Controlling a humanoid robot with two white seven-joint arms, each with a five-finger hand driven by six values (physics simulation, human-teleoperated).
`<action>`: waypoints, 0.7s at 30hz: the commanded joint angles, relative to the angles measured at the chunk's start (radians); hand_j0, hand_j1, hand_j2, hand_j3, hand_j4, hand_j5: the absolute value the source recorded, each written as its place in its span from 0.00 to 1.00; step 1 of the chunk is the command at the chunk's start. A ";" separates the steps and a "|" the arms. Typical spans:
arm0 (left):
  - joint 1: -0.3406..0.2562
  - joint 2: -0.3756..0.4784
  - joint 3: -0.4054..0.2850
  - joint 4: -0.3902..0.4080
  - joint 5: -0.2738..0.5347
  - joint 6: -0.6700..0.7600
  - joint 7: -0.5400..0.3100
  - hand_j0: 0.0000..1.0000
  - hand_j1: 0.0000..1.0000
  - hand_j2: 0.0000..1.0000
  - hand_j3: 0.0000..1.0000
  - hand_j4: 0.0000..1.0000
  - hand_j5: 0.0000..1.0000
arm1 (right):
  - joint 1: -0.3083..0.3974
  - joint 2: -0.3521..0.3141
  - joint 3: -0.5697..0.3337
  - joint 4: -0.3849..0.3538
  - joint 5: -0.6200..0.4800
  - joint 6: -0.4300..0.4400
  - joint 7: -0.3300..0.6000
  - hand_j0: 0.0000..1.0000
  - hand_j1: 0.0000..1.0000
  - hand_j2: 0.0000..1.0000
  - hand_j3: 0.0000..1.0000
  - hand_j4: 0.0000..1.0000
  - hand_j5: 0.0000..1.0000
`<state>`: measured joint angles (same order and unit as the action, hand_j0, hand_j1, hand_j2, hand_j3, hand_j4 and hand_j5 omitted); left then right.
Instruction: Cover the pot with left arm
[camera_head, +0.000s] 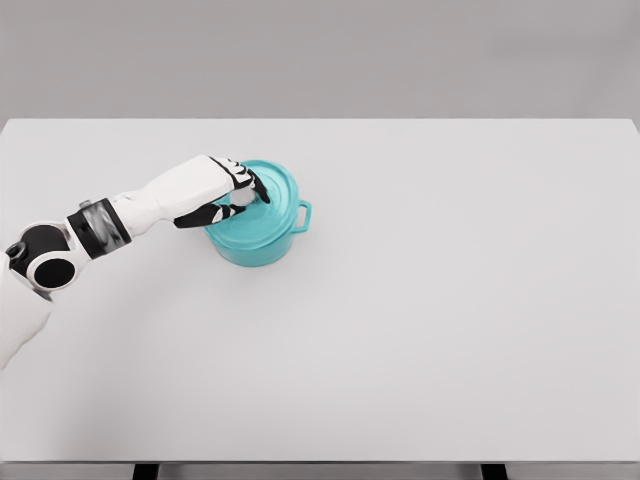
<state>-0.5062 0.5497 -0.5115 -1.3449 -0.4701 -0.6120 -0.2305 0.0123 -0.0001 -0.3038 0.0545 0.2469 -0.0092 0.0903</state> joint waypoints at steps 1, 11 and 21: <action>0.000 0.001 0.001 0.000 0.007 0.001 0.000 0.60 0.60 0.60 0.60 0.60 0.60 | 0.000 0.000 0.000 -0.001 0.000 0.000 0.000 1.00 1.00 1.00 1.00 1.00 1.00; 0.000 0.006 0.002 0.000 0.007 0.001 0.000 0.62 0.62 0.62 0.62 0.62 0.62 | 0.000 0.000 0.000 0.001 0.000 0.000 0.000 1.00 1.00 1.00 1.00 1.00 1.00; -0.009 -0.002 0.002 0.016 0.005 0.001 0.000 0.64 0.64 0.64 0.64 0.64 0.64 | 0.000 0.000 0.000 -0.001 0.000 0.000 0.000 1.00 1.00 1.00 1.00 1.00 1.00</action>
<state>-0.5169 0.5485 -0.5099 -1.3334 -0.4691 -0.6125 -0.2316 0.0123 -0.0001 -0.3038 0.0547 0.2469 -0.0092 0.0903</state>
